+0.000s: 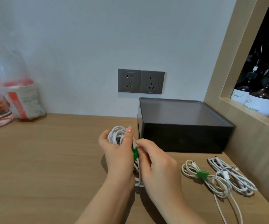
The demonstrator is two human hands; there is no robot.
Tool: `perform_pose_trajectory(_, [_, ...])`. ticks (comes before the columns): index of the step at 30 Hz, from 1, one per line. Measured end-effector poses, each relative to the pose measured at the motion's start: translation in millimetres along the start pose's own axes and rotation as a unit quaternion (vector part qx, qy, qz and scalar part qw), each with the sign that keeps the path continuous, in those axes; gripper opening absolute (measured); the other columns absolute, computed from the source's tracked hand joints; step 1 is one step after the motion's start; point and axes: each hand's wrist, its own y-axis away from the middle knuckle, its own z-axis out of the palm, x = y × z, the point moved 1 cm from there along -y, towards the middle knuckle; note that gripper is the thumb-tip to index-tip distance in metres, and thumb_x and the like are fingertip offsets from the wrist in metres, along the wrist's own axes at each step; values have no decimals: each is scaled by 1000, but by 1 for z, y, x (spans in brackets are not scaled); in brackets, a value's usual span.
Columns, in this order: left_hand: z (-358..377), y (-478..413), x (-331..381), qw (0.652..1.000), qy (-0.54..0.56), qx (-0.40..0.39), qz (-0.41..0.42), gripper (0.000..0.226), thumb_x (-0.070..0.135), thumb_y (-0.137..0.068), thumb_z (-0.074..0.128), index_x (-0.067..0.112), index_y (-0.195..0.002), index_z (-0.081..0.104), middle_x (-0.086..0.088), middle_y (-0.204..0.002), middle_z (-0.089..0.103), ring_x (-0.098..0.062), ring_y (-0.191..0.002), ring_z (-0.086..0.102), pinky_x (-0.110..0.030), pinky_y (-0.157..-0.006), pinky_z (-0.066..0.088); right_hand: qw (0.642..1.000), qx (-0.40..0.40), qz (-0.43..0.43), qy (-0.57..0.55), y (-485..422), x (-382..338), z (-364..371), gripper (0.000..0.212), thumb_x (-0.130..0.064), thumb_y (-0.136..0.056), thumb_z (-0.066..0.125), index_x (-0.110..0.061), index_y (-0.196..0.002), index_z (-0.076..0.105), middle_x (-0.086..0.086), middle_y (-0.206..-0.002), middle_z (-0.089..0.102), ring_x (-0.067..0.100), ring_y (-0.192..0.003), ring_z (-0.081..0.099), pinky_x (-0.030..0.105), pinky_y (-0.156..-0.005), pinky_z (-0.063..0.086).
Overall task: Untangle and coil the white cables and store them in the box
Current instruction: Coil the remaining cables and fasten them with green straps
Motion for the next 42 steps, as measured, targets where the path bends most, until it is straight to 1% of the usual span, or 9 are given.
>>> perform_pose_trajectory(7, [-5,5,9,960,175,-95,-199,53,49,-91,47,7,-121,59,-15,-97,67,-26,-89,65,-39,-73,51,992,-65,-21,104,0,6,-1,38,-42,-80,43,-24,-103,67,-18,-84,70,-1,-78,65,20,-87,41])
perform_pose_trajectory(10, [-8,4,13,943,193,-161,-218,59,50,-94,36,4,-123,56,-22,-111,66,-34,-105,62,-47,-91,47,987,-122,25,98,-5,8,-9,42,-50,-86,45,-30,-119,60,-23,-107,63,-2,-101,60,20,-95,39])
perform_pose_trajectory(13, [-12,2,19,927,210,-222,-218,61,52,-93,32,6,-126,54,-22,-116,65,-34,-109,61,-47,-92,45,970,-193,142,-43,-8,17,-16,38,-49,-87,53,-45,-125,46,-40,-95,49,-15,-92,51,4,-76,40])
perform_pose_trajectory(18, [-8,6,21,927,136,-298,-184,54,39,-86,42,12,-133,49,-11,-122,65,-27,-118,58,-39,-102,41,963,-129,192,-138,-6,32,-21,20,-34,-89,57,-49,-98,47,-30,-81,60,-16,-87,56,3,-67,44])
perform_pose_trajectory(24, [-3,9,7,955,-119,-268,-34,39,1,-95,49,31,-120,52,2,-115,65,-11,-85,71,-22,-63,56,915,-87,307,-248,-5,34,-24,13,-26,-91,56,-29,-92,42,5,-76,69,8,-66,68,23,-59,55])
perform_pose_trajectory(31, [-11,6,0,948,-231,-216,-39,29,14,-90,61,26,-115,53,0,-101,66,-11,-73,70,-22,-56,54,954,-202,189,119,-2,30,-36,19,-40,-99,32,-30,-95,47,-10,-75,51,6,-69,52,15,-54,36])
perform_pose_trajectory(34, [-13,9,-6,933,-288,-216,-4,26,22,-90,61,35,-111,52,1,-113,62,-13,-86,69,-31,-71,59,956,-186,135,183,-4,22,-56,23,-37,-99,32,-33,-108,52,-13,-87,44,5,-86,43,19,-72,36])
perform_pose_trajectory(38, [-14,17,-12,903,-360,-228,50,24,32,-89,61,43,-107,47,4,-124,45,-9,-100,57,-35,-91,51,924,-214,166,269,4,35,-97,25,-35,-95,39,-36,-115,52,-14,-129,46,12,-126,34,30,-103,28])
perform_pose_trajectory(42, [-10,30,-13,888,-375,-264,33,35,33,-86,65,35,-116,46,6,-118,34,-10,-94,56,-24,-78,55,901,-259,262,230,23,56,-113,38,-26,-93,50,-34,-131,47,-9,-142,39,12,-125,42,29,-99,45])
